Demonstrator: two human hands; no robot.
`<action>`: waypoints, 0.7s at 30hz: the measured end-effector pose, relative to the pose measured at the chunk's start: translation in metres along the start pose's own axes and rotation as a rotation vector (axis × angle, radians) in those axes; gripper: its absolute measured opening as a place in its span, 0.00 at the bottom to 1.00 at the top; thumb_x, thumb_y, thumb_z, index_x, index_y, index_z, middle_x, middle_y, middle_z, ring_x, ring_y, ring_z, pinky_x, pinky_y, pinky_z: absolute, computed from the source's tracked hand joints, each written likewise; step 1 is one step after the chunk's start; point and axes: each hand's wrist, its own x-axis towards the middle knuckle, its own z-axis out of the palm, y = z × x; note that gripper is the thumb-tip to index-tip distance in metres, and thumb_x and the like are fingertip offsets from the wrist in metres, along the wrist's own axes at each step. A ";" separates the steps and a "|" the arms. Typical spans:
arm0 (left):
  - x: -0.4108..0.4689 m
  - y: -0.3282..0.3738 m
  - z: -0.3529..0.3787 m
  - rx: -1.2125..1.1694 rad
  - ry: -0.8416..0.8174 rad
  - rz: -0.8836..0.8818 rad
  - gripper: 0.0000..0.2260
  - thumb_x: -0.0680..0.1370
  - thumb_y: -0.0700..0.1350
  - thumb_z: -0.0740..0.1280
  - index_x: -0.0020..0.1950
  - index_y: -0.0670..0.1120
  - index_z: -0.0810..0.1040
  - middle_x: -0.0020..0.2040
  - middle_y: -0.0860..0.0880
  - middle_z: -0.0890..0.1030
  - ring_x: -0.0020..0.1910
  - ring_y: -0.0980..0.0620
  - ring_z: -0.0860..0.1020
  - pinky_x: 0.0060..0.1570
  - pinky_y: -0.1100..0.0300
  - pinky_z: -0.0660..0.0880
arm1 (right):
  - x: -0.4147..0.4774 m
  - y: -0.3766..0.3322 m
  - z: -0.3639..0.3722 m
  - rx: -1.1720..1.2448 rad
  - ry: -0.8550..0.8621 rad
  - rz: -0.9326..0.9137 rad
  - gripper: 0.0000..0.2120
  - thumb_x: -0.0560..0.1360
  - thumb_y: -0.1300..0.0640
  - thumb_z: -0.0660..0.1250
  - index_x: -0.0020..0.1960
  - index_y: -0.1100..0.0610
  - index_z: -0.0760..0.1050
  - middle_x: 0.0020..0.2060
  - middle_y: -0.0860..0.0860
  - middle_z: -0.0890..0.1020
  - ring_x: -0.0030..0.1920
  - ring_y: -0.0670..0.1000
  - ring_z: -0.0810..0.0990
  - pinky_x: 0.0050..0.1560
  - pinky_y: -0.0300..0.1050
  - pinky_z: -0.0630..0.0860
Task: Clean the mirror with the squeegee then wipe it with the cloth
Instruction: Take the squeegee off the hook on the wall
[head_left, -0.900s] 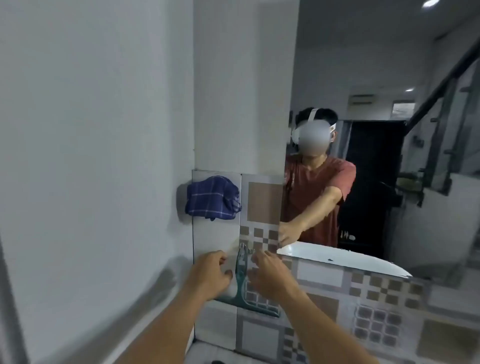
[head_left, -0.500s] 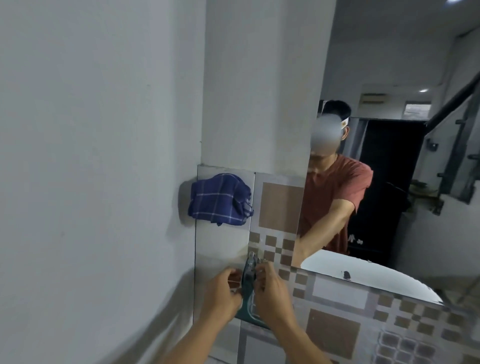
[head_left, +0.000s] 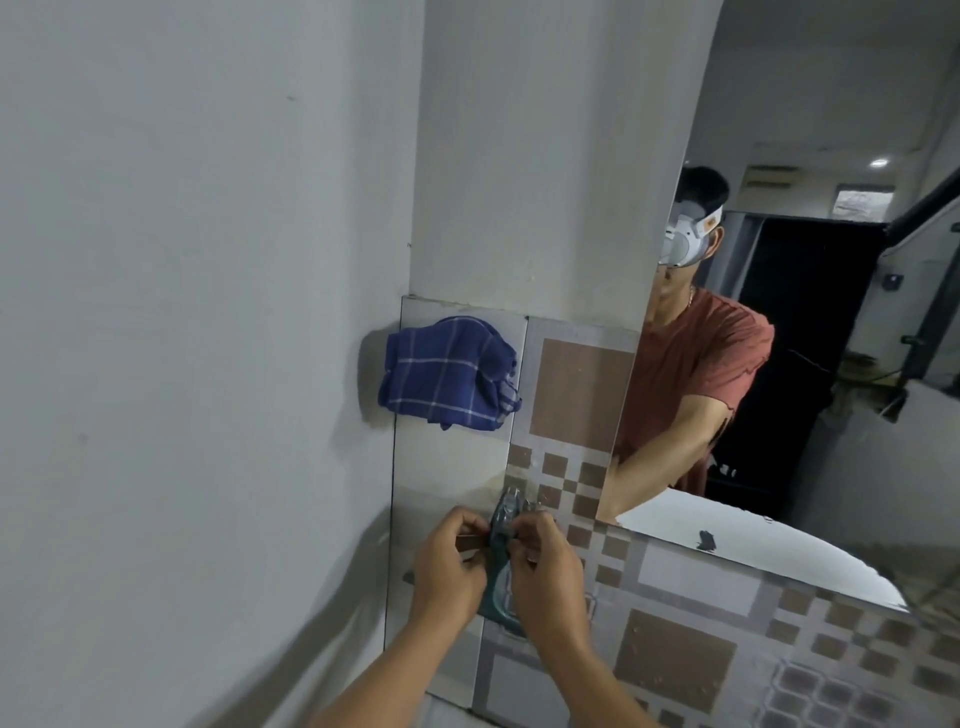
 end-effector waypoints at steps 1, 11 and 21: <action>-0.001 0.002 -0.002 -0.014 0.004 0.009 0.13 0.73 0.30 0.72 0.46 0.49 0.79 0.44 0.55 0.83 0.45 0.62 0.81 0.44 0.71 0.77 | -0.001 -0.003 -0.002 0.022 0.000 0.006 0.17 0.80 0.66 0.65 0.46 0.43 0.72 0.47 0.43 0.81 0.48 0.41 0.79 0.42 0.31 0.74; -0.013 0.039 -0.018 -0.081 0.009 0.106 0.13 0.75 0.33 0.71 0.47 0.52 0.80 0.45 0.57 0.84 0.47 0.60 0.82 0.45 0.71 0.78 | -0.010 -0.037 -0.029 0.116 0.052 -0.050 0.14 0.77 0.64 0.70 0.47 0.44 0.73 0.44 0.41 0.81 0.46 0.42 0.80 0.46 0.35 0.79; -0.039 0.102 -0.037 -0.189 -0.006 0.295 0.10 0.75 0.39 0.74 0.51 0.52 0.80 0.47 0.58 0.84 0.50 0.61 0.82 0.49 0.62 0.82 | -0.032 -0.085 -0.092 0.382 0.197 -0.101 0.09 0.77 0.62 0.70 0.47 0.48 0.76 0.44 0.46 0.83 0.48 0.47 0.82 0.51 0.48 0.82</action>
